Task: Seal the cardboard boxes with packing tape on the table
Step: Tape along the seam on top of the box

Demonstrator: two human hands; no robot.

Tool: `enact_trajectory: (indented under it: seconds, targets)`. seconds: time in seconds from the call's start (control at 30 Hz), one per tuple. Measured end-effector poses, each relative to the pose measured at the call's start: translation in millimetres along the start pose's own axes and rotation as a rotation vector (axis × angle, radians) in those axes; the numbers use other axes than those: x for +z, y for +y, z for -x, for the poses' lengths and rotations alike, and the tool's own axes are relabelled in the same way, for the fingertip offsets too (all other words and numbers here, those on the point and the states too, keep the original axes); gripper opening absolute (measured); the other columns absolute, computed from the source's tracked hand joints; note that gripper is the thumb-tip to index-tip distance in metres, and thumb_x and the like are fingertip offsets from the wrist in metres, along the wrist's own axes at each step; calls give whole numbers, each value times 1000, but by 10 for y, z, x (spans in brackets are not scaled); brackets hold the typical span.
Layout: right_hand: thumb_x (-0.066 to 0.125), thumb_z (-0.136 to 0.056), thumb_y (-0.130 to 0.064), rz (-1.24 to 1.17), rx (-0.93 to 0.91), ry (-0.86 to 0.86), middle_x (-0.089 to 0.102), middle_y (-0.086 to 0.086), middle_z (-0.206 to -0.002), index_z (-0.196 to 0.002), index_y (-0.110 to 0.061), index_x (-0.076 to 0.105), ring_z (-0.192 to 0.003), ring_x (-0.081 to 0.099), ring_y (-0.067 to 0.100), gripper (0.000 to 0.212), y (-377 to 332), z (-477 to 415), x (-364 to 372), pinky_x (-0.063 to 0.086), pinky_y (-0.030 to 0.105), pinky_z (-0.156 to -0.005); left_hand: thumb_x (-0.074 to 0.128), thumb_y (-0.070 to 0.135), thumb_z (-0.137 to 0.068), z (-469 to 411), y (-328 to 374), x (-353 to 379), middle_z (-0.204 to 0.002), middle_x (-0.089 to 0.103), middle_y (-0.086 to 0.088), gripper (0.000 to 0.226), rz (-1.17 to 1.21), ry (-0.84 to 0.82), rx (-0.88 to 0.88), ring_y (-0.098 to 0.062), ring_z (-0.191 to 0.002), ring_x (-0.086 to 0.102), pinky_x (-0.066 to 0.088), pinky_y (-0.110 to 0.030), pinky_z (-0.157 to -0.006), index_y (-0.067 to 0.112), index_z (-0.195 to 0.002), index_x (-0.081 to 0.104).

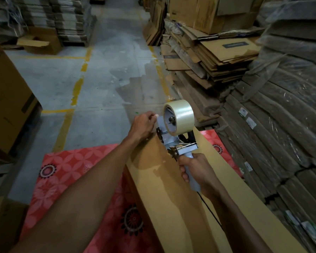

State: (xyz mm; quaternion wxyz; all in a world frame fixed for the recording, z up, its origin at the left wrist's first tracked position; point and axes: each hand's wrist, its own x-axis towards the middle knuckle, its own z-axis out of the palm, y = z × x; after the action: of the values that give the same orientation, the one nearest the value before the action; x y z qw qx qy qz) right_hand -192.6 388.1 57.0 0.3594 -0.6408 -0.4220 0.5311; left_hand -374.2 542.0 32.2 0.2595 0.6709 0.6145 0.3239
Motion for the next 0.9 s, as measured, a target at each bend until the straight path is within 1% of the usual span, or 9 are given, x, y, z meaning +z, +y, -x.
enact_trajectory:
  seconds: [0.07, 0.17, 0.3, 0.4, 0.47, 0.6, 0.67, 0.8, 0.9]
  targets:
    - [60, -86, -10, -16, 8, -17, 54, 8, -60, -75, -7, 61, -49, 46, 20, 11, 15, 3, -16, 36, 29, -48, 54, 18, -101, 30, 8, -21, -98, 66, 1, 23, 103, -96, 9, -16, -88, 60, 49, -30, -78, 8, -113, 71]
    - [60, -87, -9, -36, 8, -35, 52, 7, -59, -75, -8, 59, -49, 45, 20, 12, 30, 15, -18, 36, 29, -47, 60, 9, -96, 26, -57, -90, -69, 68, 6, 17, 362, -234, -163, -11, -61, 58, 45, -24, -55, 10, -85, 72]
    - [60, -86, -8, -55, 6, -48, 52, 7, -60, -76, -9, 59, -50, 45, 19, 10, 40, 37, -20, 36, 29, -47, 62, -1, -91, -48, -74, -137, -77, 70, -2, 14, 369, -342, -277, -9, -65, 60, 45, -16, -55, 6, -84, 72]
    - [60, -86, -7, -64, -14, -58, 52, 8, -61, -76, -7, 60, -49, 45, 19, 10, 49, 53, -44, 36, 29, -47, 64, 0, -90, -65, -57, -143, -81, 70, -4, 14, 428, -310, -353, -14, -73, 62, 47, -22, -66, 9, -81, 71]
    - [59, -86, -6, -71, -38, -76, 53, 9, -61, -76, -7, 60, -49, 46, 19, 11, 52, 73, -59, 36, 29, -48, 65, 1, -90, -54, -26, -164, -81, 70, -5, 11, 470, -285, -367, -14, -72, 63, 47, -22, -66, 9, -84, 70]
    - [58, -84, -5, -67, -65, -99, 53, 8, -60, -69, -11, 57, -49, 46, 19, 17, 39, 79, -51, 37, 30, -48, 64, -4, -84, -99, 7, -170, -75, 70, -11, 12, 453, -184, -405, -18, -65, 63, 52, -26, -62, 5, -84, 72]
    - [60, -83, -7, -36, -60, -86, 53, 7, -60, -68, -12, 57, -49, 46, 19, 15, 35, 56, -30, 37, 30, -48, 62, -5, -77, -97, 14, -136, -70, 70, -11, 17, 415, -147, -402, -18, -57, 60, 49, -23, -53, 4, -84, 75]
    - [63, -79, -12, 10, -39, -48, 54, 7, -58, -70, -11, 58, -49, 46, 21, 11, 45, 7, 4, 36, 31, -49, 63, 0, -77, -71, 16, -49, -54, 60, -3, 23, 222, -109, -332, -18, -51, 49, 36, -20, -44, 14, -60, 67]
    - [63, -80, -11, 17, -26, -38, 54, 7, -57, -69, -11, 58, -48, 46, 21, 12, 38, -8, 7, 36, 30, -48, 66, 5, -81, -86, 12, -30, -57, 53, -5, 27, 192, -150, -327, -19, -53, 45, 34, -21, -41, 15, -58, 59]
